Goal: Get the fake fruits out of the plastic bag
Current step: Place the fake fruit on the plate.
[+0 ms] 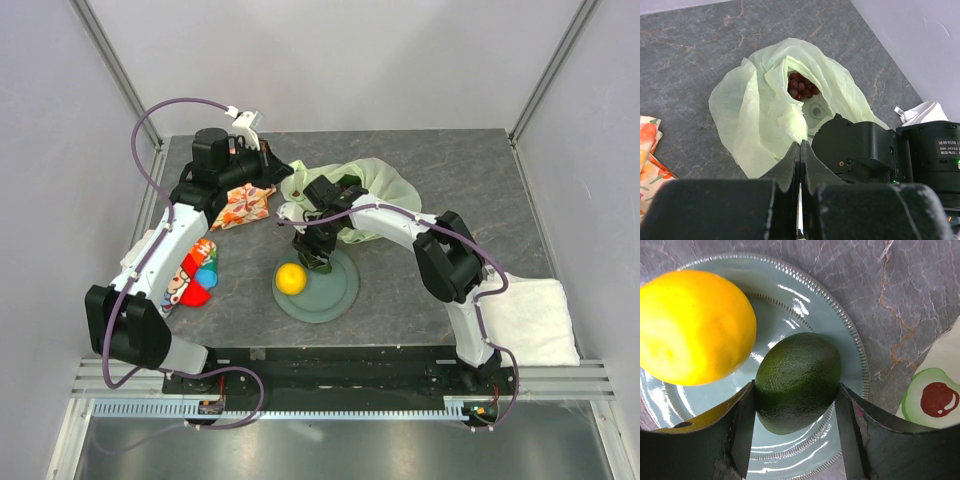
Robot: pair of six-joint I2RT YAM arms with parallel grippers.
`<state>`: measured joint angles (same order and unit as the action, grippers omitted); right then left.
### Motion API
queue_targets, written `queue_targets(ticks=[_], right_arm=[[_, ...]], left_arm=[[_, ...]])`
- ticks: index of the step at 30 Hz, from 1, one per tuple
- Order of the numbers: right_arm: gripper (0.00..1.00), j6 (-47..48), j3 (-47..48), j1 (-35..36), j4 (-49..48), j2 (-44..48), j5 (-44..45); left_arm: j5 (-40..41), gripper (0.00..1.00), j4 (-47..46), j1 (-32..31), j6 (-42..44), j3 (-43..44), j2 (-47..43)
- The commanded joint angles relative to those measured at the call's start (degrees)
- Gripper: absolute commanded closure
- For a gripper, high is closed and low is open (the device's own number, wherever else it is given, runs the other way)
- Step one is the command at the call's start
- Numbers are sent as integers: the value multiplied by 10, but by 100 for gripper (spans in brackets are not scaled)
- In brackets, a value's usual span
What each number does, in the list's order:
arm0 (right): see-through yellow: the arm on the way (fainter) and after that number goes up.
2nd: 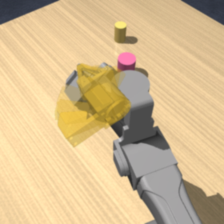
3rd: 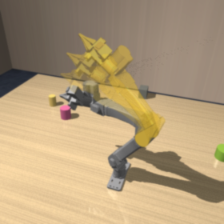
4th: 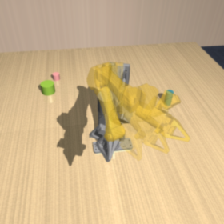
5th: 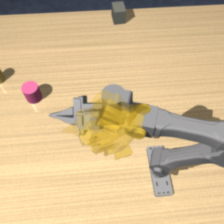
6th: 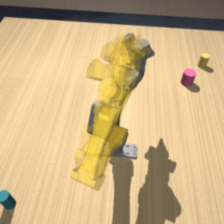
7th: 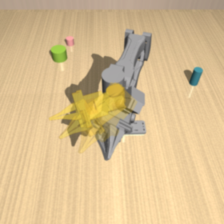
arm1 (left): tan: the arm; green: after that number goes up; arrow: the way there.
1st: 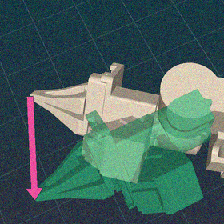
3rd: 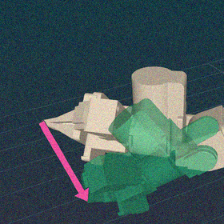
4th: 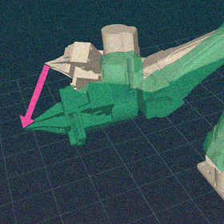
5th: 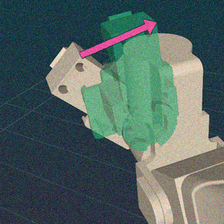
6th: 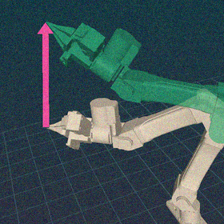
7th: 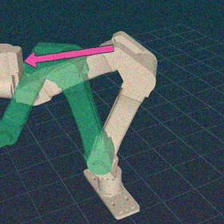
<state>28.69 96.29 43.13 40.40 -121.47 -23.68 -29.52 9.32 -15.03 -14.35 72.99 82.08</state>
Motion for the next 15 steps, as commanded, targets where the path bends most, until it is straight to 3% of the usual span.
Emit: queue_targets(ticks=[1, 2, 11, 15], right_arm=[[50, -21, 21, 2, -28, -2, -18], [43, -22, 21, 2, -27, -5, -14], [13, -10, -3, -11, -23, 46, 7], [8, -10, 1, -15, -7, 72, -7]], left_arm=[[-18, 98, -21, -1, -7, 15, 4], [-19, 98, -22, -2, -7, 15, 5], [-27, 98, -27, -3, -12, 17, 15], [-34, 98, -34, -3, -20, 19, 22]])
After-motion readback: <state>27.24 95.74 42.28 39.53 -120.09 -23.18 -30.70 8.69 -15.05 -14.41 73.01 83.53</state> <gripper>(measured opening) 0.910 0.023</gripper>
